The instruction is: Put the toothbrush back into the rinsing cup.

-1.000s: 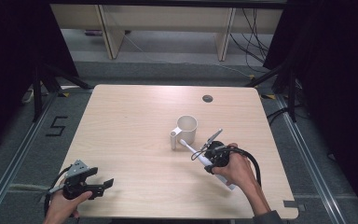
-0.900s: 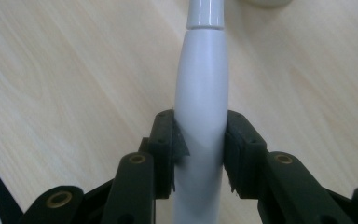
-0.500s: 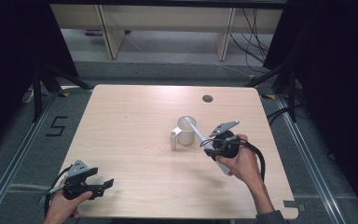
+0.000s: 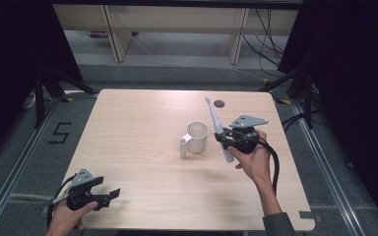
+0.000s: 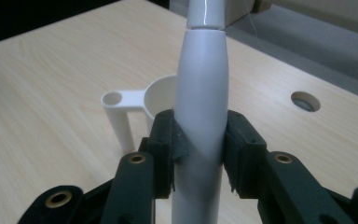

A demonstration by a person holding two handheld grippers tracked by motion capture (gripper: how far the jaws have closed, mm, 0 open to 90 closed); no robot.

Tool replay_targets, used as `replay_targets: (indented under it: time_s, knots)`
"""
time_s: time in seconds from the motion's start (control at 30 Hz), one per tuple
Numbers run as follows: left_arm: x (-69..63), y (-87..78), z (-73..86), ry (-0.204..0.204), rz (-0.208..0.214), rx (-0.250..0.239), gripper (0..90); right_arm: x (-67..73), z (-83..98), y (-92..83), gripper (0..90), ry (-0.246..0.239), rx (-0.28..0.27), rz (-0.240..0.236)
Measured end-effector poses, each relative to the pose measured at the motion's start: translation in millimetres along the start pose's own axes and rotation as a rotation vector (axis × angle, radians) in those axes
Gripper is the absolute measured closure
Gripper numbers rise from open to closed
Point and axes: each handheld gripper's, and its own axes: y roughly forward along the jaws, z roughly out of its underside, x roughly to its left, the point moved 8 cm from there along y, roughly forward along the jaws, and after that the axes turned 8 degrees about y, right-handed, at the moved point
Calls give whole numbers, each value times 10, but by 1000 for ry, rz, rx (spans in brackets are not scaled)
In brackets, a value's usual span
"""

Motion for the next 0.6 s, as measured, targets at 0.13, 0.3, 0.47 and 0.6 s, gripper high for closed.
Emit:
replay_targets:
  time_s: [0.13,0.3,0.47,0.6]
  knots:
    - [8,-2,6,4,-3,5,153,-38,-91,15,671,2,-55,12]
    - [3,-2,2,2,1,2,153,-68,-232,55,671,29,-150,-3]
    - [8,-4,3,6,-1,4,153,-84,-401,90,671,42,-212,-15]
    - [8,-4,-2,4,-2,0,153,-67,-500,133,671,50,-225,-25]
